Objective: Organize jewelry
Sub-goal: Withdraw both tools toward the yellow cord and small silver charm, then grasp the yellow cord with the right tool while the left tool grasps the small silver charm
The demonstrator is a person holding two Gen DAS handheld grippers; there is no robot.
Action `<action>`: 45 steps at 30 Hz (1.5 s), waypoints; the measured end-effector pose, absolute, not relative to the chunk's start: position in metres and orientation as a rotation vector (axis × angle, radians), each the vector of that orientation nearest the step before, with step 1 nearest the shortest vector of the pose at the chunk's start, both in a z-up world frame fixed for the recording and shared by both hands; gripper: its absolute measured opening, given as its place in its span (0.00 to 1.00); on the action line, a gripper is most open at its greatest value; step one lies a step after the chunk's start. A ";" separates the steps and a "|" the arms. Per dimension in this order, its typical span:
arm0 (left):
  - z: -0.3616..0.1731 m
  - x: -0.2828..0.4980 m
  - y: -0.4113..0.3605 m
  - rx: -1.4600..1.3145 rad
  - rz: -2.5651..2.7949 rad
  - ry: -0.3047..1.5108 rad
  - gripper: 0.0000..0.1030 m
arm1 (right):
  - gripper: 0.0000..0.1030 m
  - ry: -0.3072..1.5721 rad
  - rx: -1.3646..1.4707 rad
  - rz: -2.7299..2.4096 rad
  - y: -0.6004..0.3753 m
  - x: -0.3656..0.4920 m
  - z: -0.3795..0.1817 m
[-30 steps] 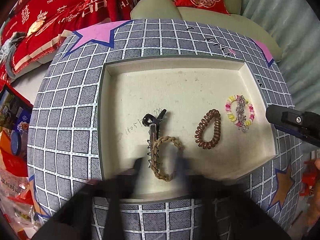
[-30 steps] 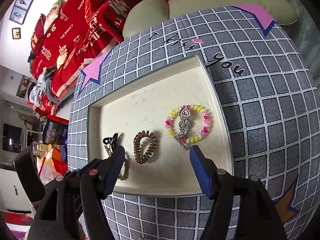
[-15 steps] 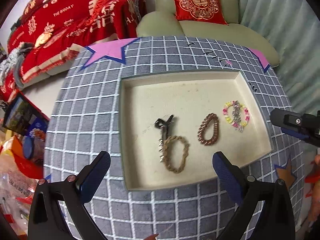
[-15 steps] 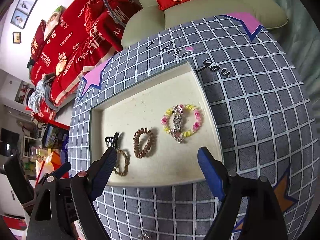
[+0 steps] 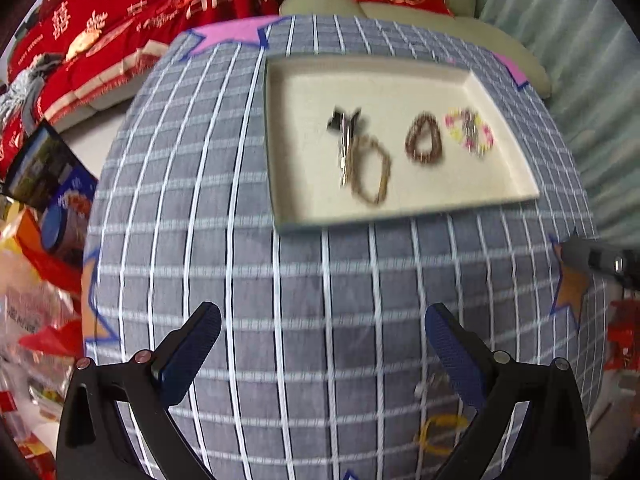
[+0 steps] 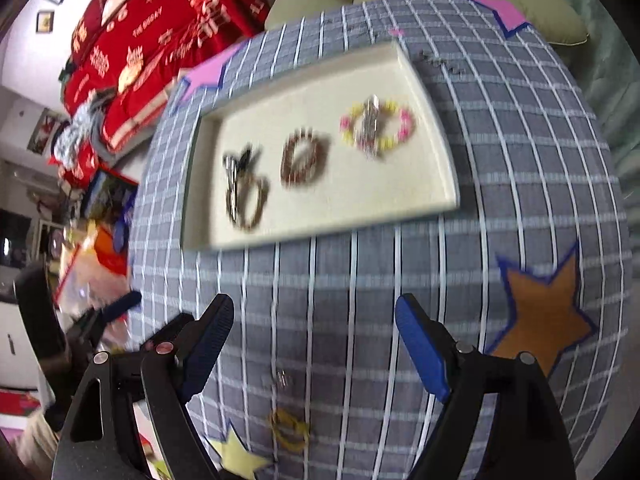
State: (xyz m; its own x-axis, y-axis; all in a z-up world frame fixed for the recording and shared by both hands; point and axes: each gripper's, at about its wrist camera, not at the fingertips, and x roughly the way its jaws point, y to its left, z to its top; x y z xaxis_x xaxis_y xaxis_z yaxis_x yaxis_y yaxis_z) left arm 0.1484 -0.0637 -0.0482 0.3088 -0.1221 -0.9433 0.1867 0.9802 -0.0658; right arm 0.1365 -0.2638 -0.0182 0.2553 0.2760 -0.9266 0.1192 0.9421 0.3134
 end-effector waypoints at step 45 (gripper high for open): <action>-0.118 0.116 -0.120 0.371 -0.480 1.290 1.00 | 0.82 1.411 0.002 -0.149 -0.161 0.017 -0.123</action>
State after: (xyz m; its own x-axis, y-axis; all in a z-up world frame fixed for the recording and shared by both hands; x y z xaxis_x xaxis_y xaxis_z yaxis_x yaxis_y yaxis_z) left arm 0.1158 -0.1199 -0.1177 0.2023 -0.1313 -0.9705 0.5348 0.8450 -0.0028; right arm 0.0167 -0.1611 -0.1230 0.1514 -0.1025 -0.9831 0.1051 0.9906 -0.0871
